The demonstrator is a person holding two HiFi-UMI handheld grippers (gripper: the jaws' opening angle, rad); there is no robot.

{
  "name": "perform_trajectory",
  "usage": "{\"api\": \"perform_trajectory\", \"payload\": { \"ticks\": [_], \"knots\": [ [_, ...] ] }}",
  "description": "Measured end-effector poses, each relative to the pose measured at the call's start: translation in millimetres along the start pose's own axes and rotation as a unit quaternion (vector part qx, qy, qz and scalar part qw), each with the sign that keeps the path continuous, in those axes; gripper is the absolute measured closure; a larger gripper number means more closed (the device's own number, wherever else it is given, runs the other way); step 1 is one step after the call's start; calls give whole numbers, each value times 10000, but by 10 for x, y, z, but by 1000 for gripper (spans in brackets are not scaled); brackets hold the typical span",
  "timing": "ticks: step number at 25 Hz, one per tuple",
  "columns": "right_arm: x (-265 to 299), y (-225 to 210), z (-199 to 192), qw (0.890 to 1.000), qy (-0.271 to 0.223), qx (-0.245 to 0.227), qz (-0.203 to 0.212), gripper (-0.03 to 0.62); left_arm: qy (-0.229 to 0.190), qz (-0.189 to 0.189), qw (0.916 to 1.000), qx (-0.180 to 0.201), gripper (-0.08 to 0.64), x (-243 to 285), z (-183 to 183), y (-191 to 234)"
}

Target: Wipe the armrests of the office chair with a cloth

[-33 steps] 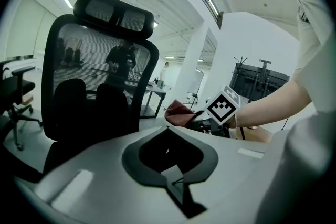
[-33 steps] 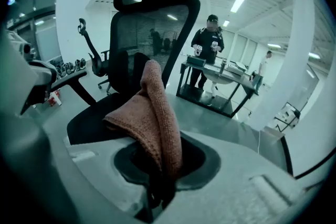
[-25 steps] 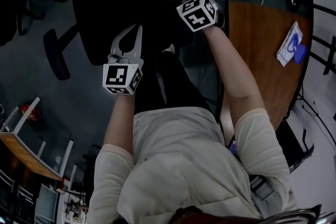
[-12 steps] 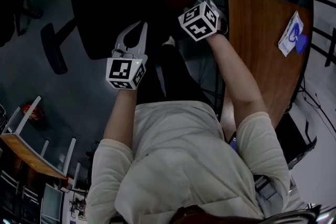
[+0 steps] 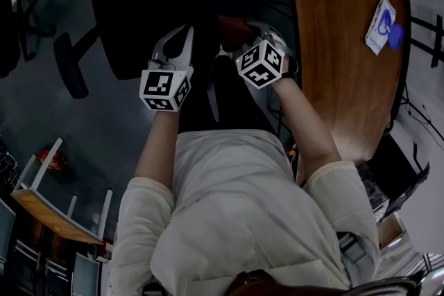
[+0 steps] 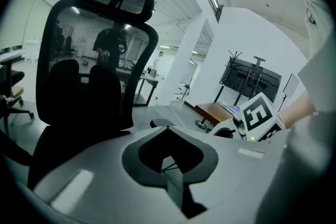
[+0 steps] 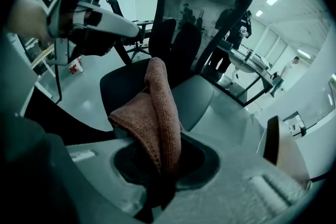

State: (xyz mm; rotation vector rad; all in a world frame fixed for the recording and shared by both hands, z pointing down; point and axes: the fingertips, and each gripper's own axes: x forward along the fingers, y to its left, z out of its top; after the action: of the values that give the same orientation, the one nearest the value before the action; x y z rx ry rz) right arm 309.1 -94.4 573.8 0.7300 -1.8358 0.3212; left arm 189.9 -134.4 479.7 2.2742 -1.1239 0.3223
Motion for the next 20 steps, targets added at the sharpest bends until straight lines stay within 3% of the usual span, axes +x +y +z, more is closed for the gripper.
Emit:
{"api": "perform_trajectory", "payload": {
  "ticks": [3, 6, 8, 12, 15, 20],
  "knots": [
    [-100, 211, -165, 9990, 104, 258, 359, 548, 139, -89, 9999, 34, 543, 50, -79, -23],
    [-214, 192, -276, 9948, 52, 900, 464, 548, 389, -227, 9990, 69, 543, 130, -252, -93],
    [-257, -43, -290, 9883, -122, 1516, 128, 548, 577, -389, 9975, 73, 543, 201, -390, -197],
    [-144, -699, -192, 9609, -478, 2664, -578, 548, 916, -778, 9927, 128, 543, 371, -670, -491],
    [41, -1046, -2, 9512, -629, 2928, -749, 548, 1040, -874, 9907, 98, 543, 452, -806, -611],
    [422, -1255, 145, 9538, -574, 2876, -651, 548, 1164, -815, 9899, -16, 543, 505, -937, -586]
  ]
}}
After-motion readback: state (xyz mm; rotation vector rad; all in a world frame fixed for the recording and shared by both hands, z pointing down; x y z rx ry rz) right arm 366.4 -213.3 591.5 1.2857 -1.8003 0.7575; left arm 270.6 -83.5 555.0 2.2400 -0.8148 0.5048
